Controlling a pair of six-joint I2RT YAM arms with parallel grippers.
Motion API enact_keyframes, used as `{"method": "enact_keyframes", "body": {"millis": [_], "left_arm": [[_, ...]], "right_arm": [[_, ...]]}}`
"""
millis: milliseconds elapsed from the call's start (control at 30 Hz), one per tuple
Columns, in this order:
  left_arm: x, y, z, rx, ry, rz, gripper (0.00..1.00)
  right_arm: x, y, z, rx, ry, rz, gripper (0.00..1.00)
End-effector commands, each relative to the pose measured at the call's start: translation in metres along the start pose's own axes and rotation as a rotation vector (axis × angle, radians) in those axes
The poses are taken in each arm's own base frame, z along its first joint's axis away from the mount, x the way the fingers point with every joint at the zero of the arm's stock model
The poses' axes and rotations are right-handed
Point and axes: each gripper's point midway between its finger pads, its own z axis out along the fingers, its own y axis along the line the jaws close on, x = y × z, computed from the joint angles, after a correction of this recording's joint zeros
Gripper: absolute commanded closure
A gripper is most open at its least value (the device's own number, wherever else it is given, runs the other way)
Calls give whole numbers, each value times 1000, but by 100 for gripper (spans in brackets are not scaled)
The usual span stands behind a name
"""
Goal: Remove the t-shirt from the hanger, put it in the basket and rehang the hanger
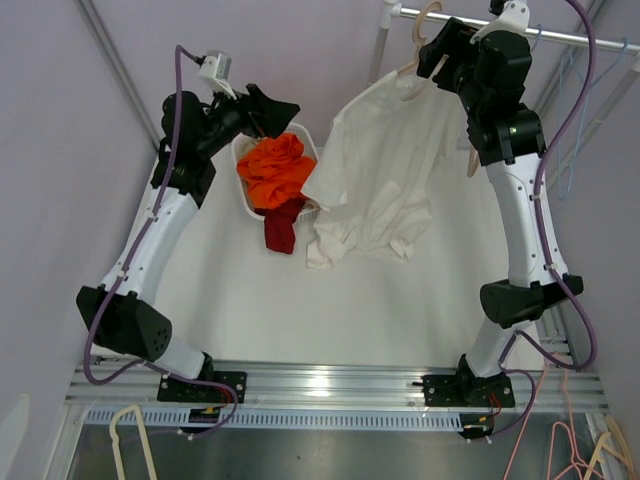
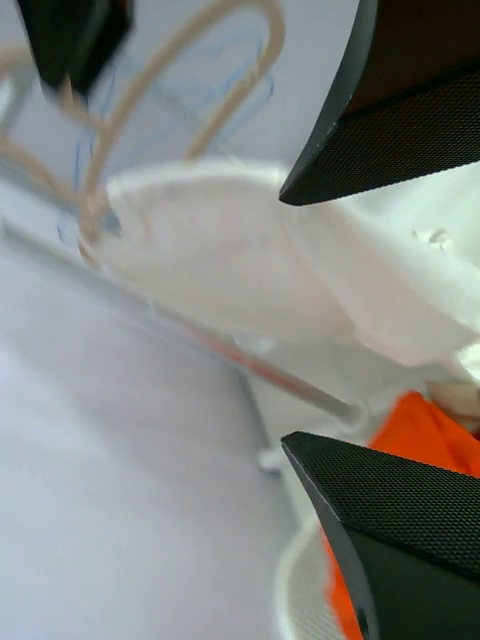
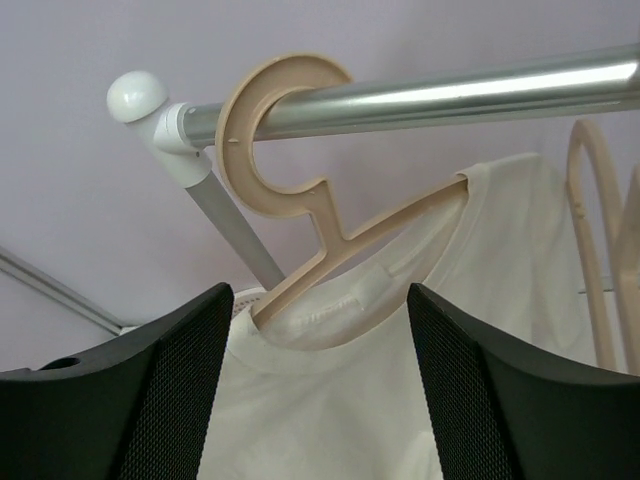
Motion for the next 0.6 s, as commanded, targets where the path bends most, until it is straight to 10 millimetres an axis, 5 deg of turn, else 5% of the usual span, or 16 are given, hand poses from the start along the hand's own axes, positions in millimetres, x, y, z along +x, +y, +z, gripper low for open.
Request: {"method": "enact_keyframes", "body": {"millis": [0,200,400,567], "left_arm": [[2,-51,5,285,-8,48,1],[14,-82,22,405,35,40,1],[38,-89,51,443,94,15,1],[49,-107,61,506,120,18,0]], "right_arm": [[-4,16,3,-60,-5,58,26],[17,34,16,-97,24,63,27],[25,52,26,-113,6,30,28],[30,50,34,-52,-2,-10,28]]}}
